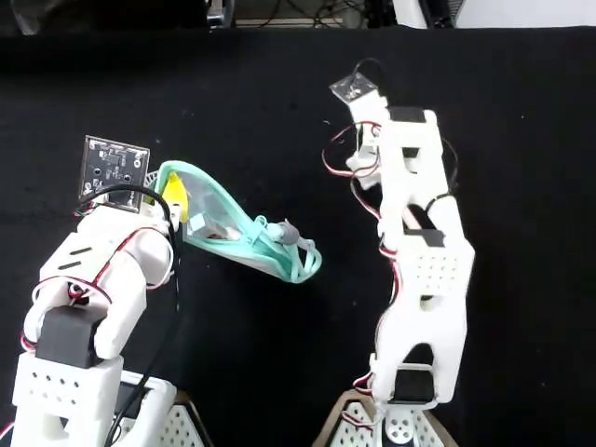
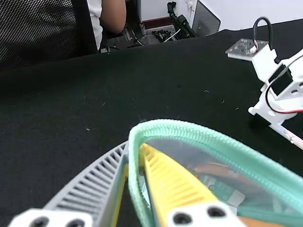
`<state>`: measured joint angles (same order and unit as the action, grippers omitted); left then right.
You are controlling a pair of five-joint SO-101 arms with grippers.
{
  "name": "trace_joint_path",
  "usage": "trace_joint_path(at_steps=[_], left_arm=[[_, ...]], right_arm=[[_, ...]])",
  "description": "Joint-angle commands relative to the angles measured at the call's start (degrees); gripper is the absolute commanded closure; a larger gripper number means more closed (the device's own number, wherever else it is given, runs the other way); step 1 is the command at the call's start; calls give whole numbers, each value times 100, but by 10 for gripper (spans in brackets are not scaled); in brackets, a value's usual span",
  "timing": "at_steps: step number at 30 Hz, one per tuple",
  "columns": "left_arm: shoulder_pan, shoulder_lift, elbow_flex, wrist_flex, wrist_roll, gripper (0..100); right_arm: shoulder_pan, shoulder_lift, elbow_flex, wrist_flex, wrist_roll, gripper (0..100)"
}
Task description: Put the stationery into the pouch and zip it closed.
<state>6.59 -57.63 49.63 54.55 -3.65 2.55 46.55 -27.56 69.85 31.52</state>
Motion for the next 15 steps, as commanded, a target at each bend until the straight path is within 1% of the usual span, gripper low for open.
trace_joint_path(at_steps=[1, 3, 5, 6, 7, 8, 11, 15], left_arm=[[-119, 176, 927, 26, -88, 968], [-119, 176, 980, -88, -88, 967], [-119, 211, 980, -114, -88, 967], [-119, 211, 980, -114, -88, 967], [-119, 211, 980, -114, -88, 967], [-119, 202, 980, -114, -88, 967], [-119, 202, 980, -114, -88, 967], [-119, 202, 980, -114, -88, 967]], right_arm=[[167, 426, -954, 343, -62, 789], [193, 620, -1420, 589, -62, 854], [264, 716, -1842, 747, -167, 982], [273, 734, -2026, 826, -343, 988], [308, 734, -2185, 914, -475, 970], [352, 734, -2343, 1002, -563, 988], [413, 725, -2774, 1380, -615, 987], [422, 725, -3512, 2163, -615, 987]])
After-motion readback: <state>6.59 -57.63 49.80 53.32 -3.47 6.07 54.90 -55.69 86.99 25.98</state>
